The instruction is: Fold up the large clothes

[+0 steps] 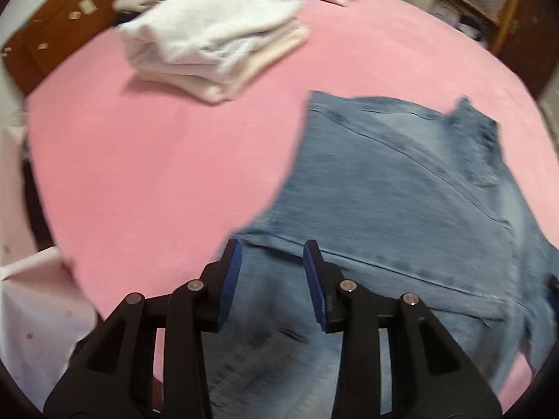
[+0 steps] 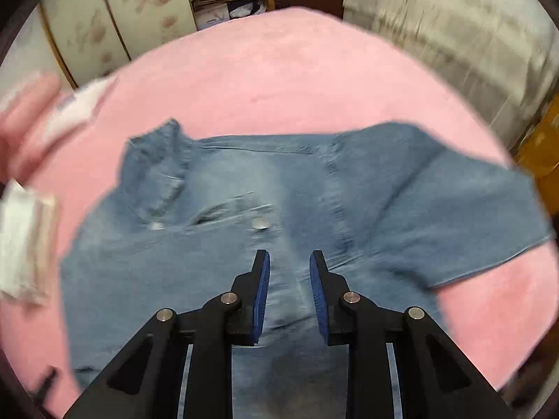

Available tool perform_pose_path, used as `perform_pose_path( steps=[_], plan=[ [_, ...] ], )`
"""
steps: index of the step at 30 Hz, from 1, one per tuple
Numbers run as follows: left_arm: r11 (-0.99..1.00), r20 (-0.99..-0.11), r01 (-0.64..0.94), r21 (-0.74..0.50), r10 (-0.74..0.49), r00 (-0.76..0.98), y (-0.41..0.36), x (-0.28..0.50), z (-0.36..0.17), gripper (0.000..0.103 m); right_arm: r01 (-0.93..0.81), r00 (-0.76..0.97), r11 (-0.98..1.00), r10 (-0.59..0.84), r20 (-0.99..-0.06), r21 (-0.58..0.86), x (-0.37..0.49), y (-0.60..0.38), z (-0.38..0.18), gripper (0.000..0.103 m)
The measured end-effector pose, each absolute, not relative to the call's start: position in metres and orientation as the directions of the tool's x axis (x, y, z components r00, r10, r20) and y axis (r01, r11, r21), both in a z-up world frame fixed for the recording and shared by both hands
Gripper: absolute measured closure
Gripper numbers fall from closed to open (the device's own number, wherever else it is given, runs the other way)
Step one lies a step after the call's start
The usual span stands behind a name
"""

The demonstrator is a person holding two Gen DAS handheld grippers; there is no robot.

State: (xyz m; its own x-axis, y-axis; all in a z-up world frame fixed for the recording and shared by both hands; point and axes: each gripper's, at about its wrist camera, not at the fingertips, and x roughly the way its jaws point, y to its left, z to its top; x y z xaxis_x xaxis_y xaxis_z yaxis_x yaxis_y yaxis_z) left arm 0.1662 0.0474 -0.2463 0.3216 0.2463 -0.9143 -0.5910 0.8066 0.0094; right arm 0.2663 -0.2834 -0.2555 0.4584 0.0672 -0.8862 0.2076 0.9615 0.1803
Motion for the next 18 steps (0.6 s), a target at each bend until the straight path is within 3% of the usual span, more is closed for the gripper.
perform_pose_path(
  steps=[3,6,7,8,10,16,18],
  plan=[
    [0.861,-0.931,-0.504,-0.065,0.129,0.341,0.035,0.190,-0.255,0.070,0.135,0.321,0.862,0.428,-0.845,0.488,0.273,-0.267,-0.278,0.080],
    [0.881,-0.932,-0.409,-0.240,-0.091,0.350,0.023,0.215,-0.274,0.070,0.065,0.233,0.775,0.601,-0.765,0.629,0.273,-0.223,-0.304,0.086],
    [0.879,-0.934,-0.397,-0.263,-0.128,0.335,0.016,0.219,-0.278,0.073,0.040,0.206,0.777,0.609,-0.766,0.628,0.272,-0.210,-0.311,0.089],
    [0.883,-0.940,-0.385,-0.271,-0.155,0.305,0.011,0.227,-0.286,0.090,0.002,0.167,0.784,0.612,-0.773,0.621,0.272,-0.192,-0.322,0.090],
    [0.896,-0.960,-0.376,-0.235,-0.153,0.236,0.005,0.237,-0.303,0.103,-0.039,0.130,0.802,0.596,-0.792,0.597,0.272,-0.169,-0.341,0.094],
    [0.848,-0.965,-0.470,-0.246,-0.168,0.201,0.031,0.230,-0.325,0.103,0.044,0.117,0.787,0.608,-0.786,0.615,0.290,-0.185,-0.392,0.102],
    [0.843,-0.978,-0.507,-0.179,-0.093,0.189,0.046,0.222,-0.323,0.103,0.066,0.181,0.823,0.546,-0.818,0.564,0.294,-0.214,-0.387,0.102]
  ],
)
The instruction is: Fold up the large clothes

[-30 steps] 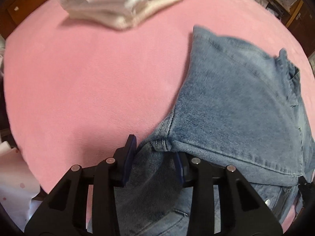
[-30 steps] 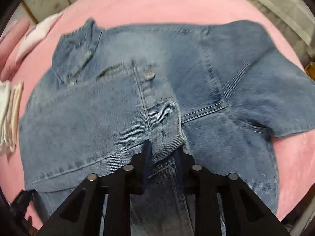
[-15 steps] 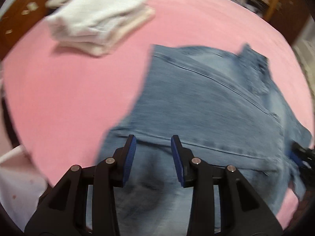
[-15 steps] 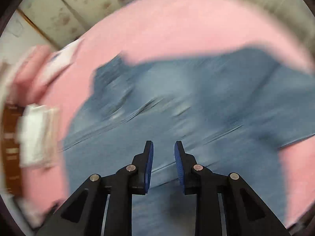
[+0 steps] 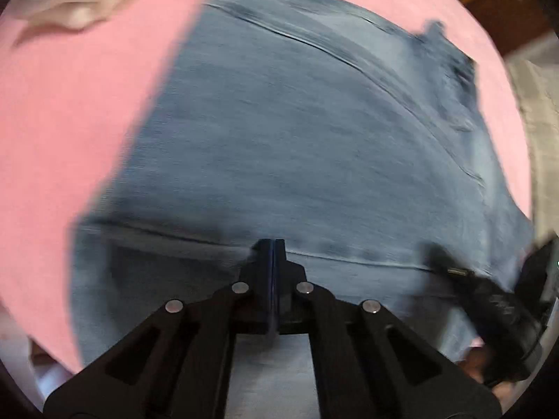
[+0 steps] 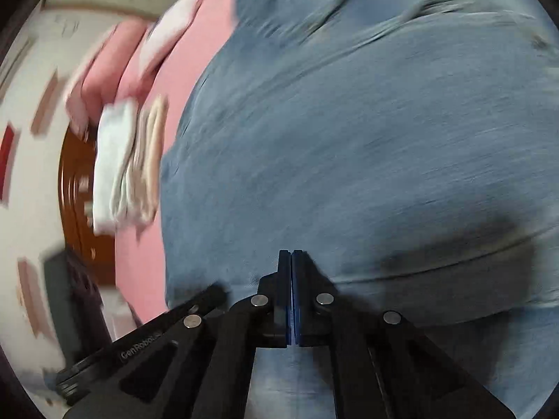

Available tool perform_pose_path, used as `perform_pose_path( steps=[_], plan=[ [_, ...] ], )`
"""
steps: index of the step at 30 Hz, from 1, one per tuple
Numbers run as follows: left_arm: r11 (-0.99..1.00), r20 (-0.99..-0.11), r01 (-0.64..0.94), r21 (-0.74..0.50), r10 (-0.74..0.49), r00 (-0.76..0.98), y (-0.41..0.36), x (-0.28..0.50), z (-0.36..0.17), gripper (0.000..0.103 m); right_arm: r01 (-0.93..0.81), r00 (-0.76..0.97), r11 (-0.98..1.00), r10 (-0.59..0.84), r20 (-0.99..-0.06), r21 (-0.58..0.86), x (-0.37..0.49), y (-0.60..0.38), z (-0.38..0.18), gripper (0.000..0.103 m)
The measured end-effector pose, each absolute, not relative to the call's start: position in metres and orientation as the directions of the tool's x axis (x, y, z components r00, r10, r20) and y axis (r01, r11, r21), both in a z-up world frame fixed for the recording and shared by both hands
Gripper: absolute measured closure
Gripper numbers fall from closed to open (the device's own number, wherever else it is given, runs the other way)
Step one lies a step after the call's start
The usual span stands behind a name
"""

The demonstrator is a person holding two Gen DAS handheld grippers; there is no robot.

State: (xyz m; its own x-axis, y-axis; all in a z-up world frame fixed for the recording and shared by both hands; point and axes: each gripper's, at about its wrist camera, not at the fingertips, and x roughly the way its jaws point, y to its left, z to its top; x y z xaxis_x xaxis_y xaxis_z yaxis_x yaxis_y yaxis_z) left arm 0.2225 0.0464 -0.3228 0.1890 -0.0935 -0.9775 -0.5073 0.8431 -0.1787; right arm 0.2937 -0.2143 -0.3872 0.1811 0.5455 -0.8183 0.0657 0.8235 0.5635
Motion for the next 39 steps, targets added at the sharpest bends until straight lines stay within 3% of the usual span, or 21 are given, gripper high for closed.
perform_pose_path(
  steps=[2,5,8,11,17,22,26,30,35,39],
  plan=[
    [0.824,-0.983,-0.550,-0.135,-0.042,0.179,0.068,0.213,-0.323,0.103,0.095,0.248,0.866,0.458,-0.854,0.492,0.294,-0.253,-0.379,0.103],
    [0.748,-0.967,-0.622,-0.232,-0.108,0.231,0.098,0.198,-0.326,0.103,0.194,0.325,0.914,0.282,-0.903,0.355,0.293,-0.310,-0.368,0.103],
    [0.717,-0.959,-0.640,-0.276,-0.159,0.236,0.107,0.195,-0.332,0.103,0.227,0.328,0.877,0.340,-0.881,0.423,0.297,-0.333,-0.371,0.103],
    [0.751,-0.970,-0.618,-0.233,-0.138,0.199,0.104,0.202,-0.327,0.103,0.175,0.311,0.940,0.230,-0.922,0.294,0.303,-0.302,-0.367,0.103],
    [0.819,-0.925,-0.444,-0.363,-0.259,0.278,0.081,0.240,-0.294,0.103,0.098,0.300,0.802,0.541,-0.786,0.589,0.321,-0.214,-0.364,0.103],
    [0.876,-0.914,-0.313,-0.366,-0.276,0.296,0.066,0.291,-0.288,0.103,-0.100,0.193,0.792,0.610,-0.769,0.602,0.338,-0.117,-0.385,0.103],
    [0.908,-0.933,-0.287,-0.307,-0.227,0.279,0.084,0.316,-0.294,0.103,-0.129,0.199,0.838,0.546,-0.814,0.531,0.349,-0.104,-0.397,0.103],
    [0.888,-0.928,-0.330,-0.319,-0.223,0.298,0.116,0.342,-0.319,0.103,-0.023,0.319,0.874,0.467,-0.825,0.486,0.373,-0.149,-0.393,0.103],
    [0.851,-0.925,-0.406,-0.333,-0.211,0.316,0.177,0.344,-0.337,0.103,0.221,0.421,0.936,0.163,-0.892,0.275,0.374,-0.248,-0.395,0.103],
    [0.845,-0.906,-0.384,-0.372,-0.241,0.347,0.197,0.348,-0.347,0.103,0.276,0.474,0.858,0.270,-0.838,0.433,0.362,-0.302,-0.402,0.103]
  ],
)
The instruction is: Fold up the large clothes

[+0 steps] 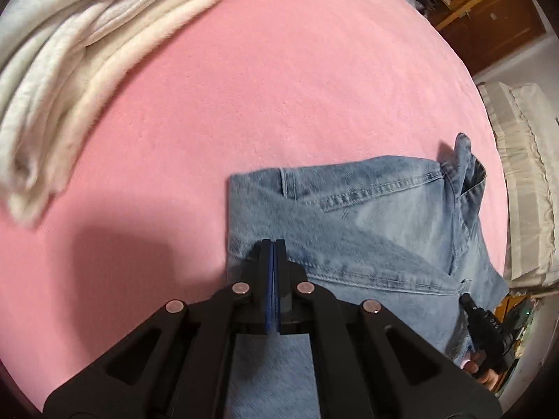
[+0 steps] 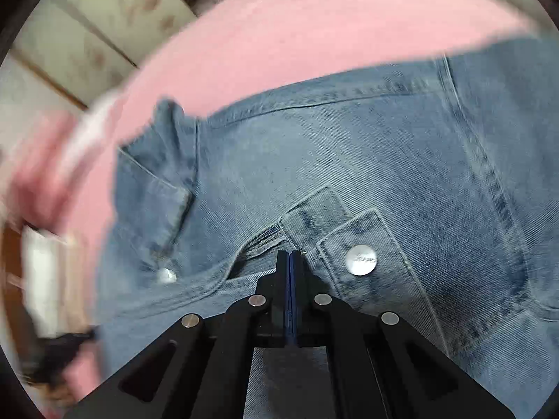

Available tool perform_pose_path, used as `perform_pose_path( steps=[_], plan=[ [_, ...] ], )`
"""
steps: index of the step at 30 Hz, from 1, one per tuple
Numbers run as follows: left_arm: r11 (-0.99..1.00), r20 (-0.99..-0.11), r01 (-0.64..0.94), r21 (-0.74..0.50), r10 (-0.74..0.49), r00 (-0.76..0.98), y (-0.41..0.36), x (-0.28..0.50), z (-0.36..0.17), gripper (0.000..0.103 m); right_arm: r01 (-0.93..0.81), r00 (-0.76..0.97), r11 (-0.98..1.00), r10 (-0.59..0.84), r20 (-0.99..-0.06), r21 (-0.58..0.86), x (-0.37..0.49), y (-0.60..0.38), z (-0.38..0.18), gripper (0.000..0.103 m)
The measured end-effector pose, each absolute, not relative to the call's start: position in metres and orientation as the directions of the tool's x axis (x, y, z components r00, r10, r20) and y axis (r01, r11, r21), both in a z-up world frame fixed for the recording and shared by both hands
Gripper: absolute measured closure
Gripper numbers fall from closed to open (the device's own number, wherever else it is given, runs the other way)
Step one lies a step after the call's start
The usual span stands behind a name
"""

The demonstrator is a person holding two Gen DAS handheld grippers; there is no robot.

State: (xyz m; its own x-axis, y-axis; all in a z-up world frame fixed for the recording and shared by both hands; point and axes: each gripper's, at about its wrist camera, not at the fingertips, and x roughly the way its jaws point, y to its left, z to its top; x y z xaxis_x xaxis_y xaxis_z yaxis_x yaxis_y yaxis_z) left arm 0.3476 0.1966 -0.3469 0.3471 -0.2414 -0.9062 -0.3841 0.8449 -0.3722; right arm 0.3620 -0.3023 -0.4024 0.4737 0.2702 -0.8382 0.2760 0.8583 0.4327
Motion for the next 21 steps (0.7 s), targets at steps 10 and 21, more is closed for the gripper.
perform_pose_path(
  steps=[10,21],
  plan=[
    [0.897,-0.918,-0.297,-0.326,-0.225,0.328,0.150,0.318,-0.299,0.103,0.360,0.452,0.809,0.284,-0.846,0.464,0.309,-0.233,-0.367,0.099],
    [0.952,-0.958,-0.222,-0.210,-0.155,0.243,0.043,0.222,-0.303,0.103,0.339,0.392,0.799,0.361,-0.846,0.497,0.194,-0.176,-0.388,0.073]
  ],
)
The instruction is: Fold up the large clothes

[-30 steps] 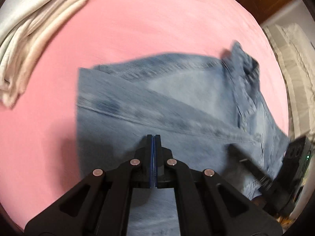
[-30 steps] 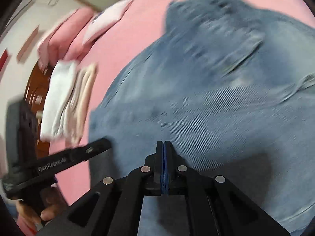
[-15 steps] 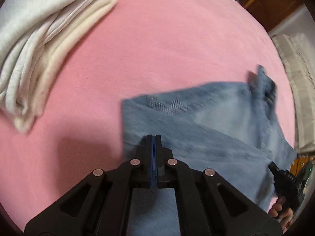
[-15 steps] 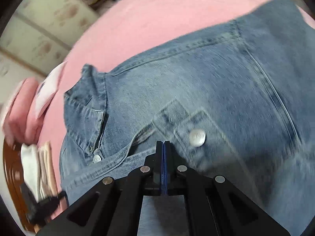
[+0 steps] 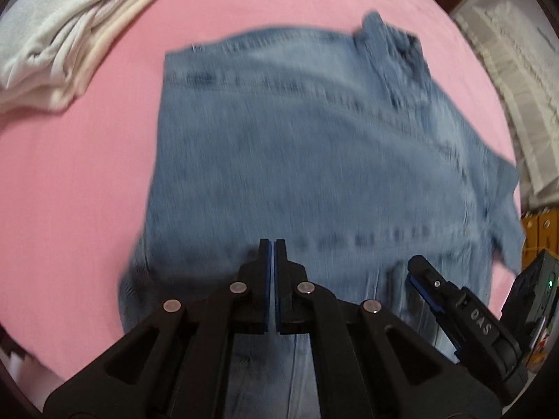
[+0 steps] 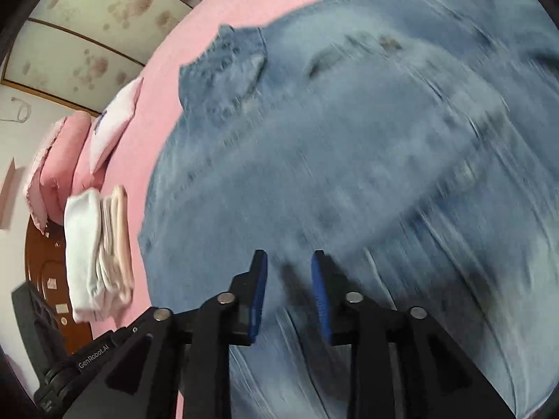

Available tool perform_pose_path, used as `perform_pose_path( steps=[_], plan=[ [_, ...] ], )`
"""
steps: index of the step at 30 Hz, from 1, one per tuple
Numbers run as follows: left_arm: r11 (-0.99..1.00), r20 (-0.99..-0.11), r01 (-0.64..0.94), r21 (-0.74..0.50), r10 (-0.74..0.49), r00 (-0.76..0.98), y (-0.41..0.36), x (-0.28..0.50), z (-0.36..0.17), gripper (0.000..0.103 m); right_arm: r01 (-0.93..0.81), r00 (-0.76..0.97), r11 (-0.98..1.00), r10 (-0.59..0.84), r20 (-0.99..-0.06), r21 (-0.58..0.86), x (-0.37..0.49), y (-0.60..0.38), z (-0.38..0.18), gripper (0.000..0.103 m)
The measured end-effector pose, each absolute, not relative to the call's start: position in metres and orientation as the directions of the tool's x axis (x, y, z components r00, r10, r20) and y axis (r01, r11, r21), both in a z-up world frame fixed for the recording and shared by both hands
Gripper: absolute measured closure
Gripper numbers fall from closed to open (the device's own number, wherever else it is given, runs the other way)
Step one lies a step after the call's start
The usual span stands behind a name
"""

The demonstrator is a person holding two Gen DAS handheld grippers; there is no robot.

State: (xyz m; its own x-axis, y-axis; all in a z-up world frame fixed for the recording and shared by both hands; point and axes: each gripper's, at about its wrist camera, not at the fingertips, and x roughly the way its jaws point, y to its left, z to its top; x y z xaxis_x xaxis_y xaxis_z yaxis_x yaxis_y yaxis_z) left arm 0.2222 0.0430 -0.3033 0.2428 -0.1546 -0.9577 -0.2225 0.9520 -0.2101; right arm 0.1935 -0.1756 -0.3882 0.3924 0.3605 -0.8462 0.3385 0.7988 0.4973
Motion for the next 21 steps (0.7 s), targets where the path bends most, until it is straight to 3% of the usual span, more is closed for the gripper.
perform_pose_path(
  steps=[9,13,17,21],
  plan=[
    [0.991,-0.992,-0.129,-0.022,-0.006,0.123,-0.052,0.173,-0.295,0.099,0.341,0.259,0.741,0.517,-0.816,0.578,0.087,-0.260,-0.384,0.067],
    [0.997,-0.991,-0.067,0.026,0.035,0.128,-0.124,0.157,-0.276,0.050,0.338,0.241,0.757,0.504,-0.829,0.559,0.058,-0.321,-0.372,0.053],
    [1.000,-0.991,-0.018,-0.020,-0.018,0.131,-0.202,0.147,-0.258,0.050,0.402,0.240,0.757,0.456,-0.857,0.515,0.037,-0.396,-0.364,0.051],
    [0.991,-0.988,0.133,-0.012,-0.032,0.153,-0.301,0.142,-0.248,0.050,0.512,0.270,0.698,0.422,-0.865,0.500,0.022,-0.478,-0.359,0.043]
  ],
)
